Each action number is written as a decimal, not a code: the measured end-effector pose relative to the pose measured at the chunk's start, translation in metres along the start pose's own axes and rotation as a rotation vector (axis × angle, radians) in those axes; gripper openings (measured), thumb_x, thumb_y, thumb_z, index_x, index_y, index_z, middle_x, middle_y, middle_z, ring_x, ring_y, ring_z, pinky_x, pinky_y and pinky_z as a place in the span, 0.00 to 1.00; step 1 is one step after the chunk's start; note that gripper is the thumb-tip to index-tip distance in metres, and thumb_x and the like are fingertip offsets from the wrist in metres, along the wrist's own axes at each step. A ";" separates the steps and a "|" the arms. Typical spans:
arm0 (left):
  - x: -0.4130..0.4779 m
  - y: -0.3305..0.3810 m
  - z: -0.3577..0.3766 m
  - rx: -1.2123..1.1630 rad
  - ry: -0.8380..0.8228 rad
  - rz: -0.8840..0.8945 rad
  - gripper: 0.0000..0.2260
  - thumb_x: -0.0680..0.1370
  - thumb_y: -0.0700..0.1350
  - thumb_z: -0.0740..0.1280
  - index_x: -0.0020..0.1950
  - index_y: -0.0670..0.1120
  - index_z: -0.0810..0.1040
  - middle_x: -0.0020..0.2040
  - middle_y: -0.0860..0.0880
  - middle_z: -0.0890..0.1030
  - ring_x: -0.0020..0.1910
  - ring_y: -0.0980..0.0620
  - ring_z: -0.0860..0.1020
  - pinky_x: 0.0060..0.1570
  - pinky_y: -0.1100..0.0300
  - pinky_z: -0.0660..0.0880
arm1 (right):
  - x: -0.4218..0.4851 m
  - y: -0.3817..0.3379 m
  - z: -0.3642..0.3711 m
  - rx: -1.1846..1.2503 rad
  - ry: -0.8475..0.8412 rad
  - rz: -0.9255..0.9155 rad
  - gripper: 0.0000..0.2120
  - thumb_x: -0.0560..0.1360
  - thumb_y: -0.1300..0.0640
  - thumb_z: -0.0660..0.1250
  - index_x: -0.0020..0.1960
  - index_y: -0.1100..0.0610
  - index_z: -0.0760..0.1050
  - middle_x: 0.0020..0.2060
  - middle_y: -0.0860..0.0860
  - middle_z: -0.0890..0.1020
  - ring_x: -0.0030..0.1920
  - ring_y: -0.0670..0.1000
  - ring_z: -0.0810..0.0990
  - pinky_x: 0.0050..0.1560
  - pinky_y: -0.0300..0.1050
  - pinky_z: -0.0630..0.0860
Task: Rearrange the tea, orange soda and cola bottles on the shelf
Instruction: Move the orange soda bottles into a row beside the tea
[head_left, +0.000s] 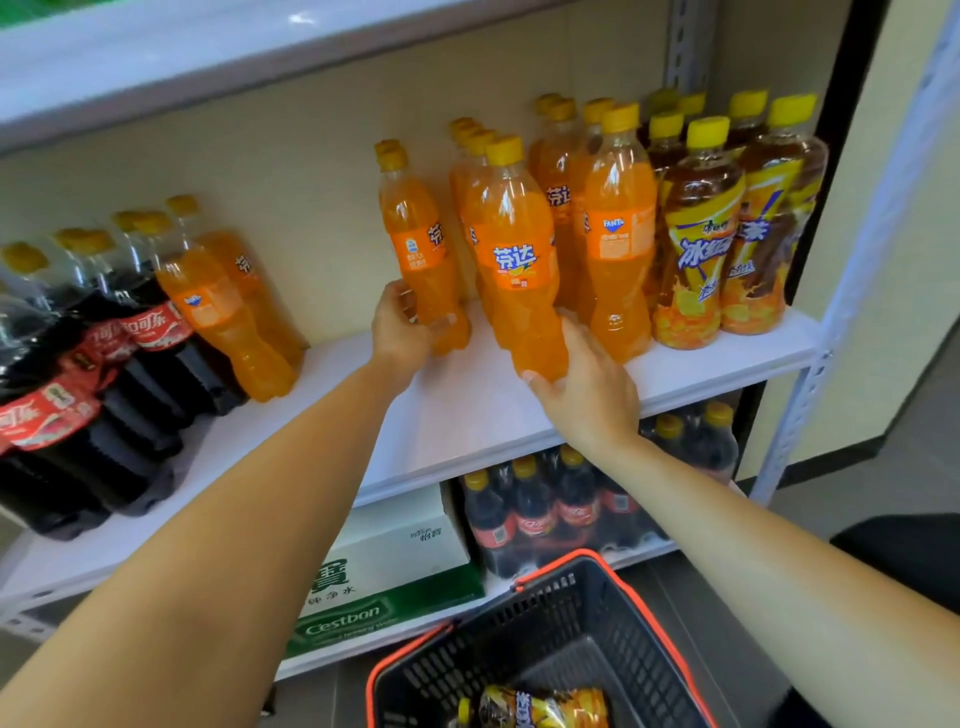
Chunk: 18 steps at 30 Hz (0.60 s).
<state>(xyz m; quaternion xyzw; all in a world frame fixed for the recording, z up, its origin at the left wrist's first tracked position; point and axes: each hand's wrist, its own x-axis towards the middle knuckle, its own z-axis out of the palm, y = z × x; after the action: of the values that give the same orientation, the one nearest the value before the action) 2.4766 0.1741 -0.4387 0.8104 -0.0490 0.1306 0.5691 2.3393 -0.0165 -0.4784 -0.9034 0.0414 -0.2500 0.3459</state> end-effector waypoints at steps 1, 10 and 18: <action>-0.004 -0.004 -0.005 0.019 -0.021 -0.011 0.34 0.72 0.38 0.79 0.74 0.44 0.68 0.66 0.46 0.77 0.63 0.47 0.77 0.59 0.51 0.78 | -0.001 -0.001 0.001 -0.007 0.009 -0.001 0.38 0.77 0.44 0.72 0.80 0.52 0.59 0.76 0.51 0.70 0.69 0.58 0.75 0.64 0.57 0.76; -0.037 -0.052 -0.102 0.221 0.540 -0.049 0.28 0.74 0.43 0.77 0.70 0.42 0.71 0.66 0.42 0.75 0.67 0.41 0.73 0.66 0.48 0.71 | -0.051 -0.026 0.036 -0.025 0.159 -0.428 0.19 0.76 0.49 0.70 0.64 0.57 0.80 0.59 0.55 0.80 0.58 0.58 0.77 0.56 0.58 0.77; -0.013 -0.052 -0.155 0.305 0.661 -0.099 0.33 0.72 0.49 0.78 0.73 0.43 0.68 0.68 0.41 0.75 0.69 0.39 0.71 0.66 0.46 0.69 | -0.053 -0.033 0.043 -0.394 -0.285 -0.411 0.37 0.76 0.26 0.43 0.77 0.41 0.67 0.78 0.47 0.67 0.80 0.54 0.59 0.77 0.55 0.49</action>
<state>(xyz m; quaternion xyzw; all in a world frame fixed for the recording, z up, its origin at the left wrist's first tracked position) 2.4519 0.3361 -0.4404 0.8014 0.1970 0.3634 0.4323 2.3102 0.0478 -0.5065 -0.9684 -0.1432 -0.1726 0.1088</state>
